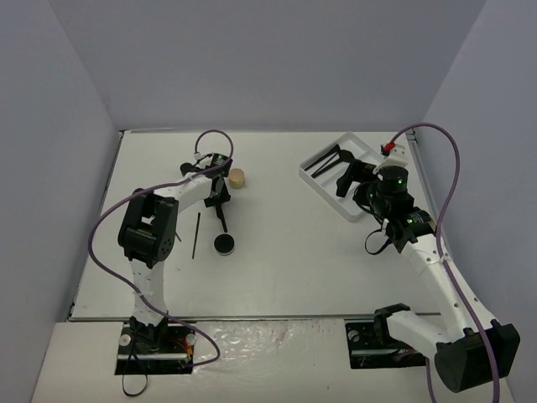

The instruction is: Organize the makeup

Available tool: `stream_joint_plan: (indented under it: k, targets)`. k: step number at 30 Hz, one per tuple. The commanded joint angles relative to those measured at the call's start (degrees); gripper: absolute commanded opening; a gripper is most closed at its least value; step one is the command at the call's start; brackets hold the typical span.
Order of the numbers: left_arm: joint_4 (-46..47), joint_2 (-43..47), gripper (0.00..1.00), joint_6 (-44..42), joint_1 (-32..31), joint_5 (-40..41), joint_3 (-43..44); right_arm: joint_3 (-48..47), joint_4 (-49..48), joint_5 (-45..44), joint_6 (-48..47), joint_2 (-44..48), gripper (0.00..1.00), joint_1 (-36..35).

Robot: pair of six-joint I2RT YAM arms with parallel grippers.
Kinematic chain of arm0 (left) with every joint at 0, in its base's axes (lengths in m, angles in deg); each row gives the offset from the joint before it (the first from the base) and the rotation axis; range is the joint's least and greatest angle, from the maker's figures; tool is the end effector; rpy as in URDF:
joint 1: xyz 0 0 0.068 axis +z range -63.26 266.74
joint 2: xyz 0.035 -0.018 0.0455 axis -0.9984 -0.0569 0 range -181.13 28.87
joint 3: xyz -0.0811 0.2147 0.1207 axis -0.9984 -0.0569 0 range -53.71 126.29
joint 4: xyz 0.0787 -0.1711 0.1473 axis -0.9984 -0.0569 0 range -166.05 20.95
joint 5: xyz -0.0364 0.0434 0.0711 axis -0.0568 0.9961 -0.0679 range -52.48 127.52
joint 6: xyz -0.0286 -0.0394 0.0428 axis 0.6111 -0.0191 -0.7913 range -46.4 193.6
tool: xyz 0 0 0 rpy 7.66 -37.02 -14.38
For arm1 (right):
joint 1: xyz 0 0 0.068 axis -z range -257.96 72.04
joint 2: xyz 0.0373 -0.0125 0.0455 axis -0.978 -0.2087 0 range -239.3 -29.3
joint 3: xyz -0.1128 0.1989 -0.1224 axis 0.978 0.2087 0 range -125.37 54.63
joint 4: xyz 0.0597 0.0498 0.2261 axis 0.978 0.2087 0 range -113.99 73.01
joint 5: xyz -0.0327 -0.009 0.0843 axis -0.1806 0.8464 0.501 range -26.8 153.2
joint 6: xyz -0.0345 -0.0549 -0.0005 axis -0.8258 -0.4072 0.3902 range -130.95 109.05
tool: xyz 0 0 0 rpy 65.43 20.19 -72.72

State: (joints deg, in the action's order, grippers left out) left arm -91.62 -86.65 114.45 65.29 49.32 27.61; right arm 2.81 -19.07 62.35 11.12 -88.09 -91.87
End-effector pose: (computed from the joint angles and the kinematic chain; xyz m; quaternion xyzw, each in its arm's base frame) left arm 0.3871 -0.1408 0.1612 -0.1896 0.9346 -0.0628 0.2944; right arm 0.2321 0.0568 0.3344 0.0599 0.7742 0.1891 0.6010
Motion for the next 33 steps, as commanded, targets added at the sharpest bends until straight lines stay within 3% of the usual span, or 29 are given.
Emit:
stream_joint_plan:
  k: [1,3,8,15,26,33]
  targets:
    - [2.26,1.44,0.11,0.46,0.06,-0.34,0.86,-0.72,-2.9,4.55,-2.24,0.01,1.0,0.03]
    - [2.25,2.59,0.0,0.06,0.02,-0.31,0.7,-1.23,-2.91,6.57,-3.01,-0.51,1.0,0.01]
    - [2.33,10.35,0.0,-0.33,-0.08,-3.36,0.78,-3.6,-4.28,13.27,-4.29,-2.36,1.0,-1.25]
    - [8.23,21.92,0.0,2.42,-2.55,-13.35,0.28,-10.51,-9.23,20.36,-6.46,-10.2,0.97,-10.99]
    - [28.76,33.12,0.0,7.65,-5.6,-28.5,-8.13,-18.71,-18.92,29.19,-1.18,-23.91,0.78,-17.44]
    - [37.93,36.04,0.0,8.11,-6.44,-31.75,-11.83,-18.68,-27.01,32.9,4.29,-27.0,0.66,-18.84]
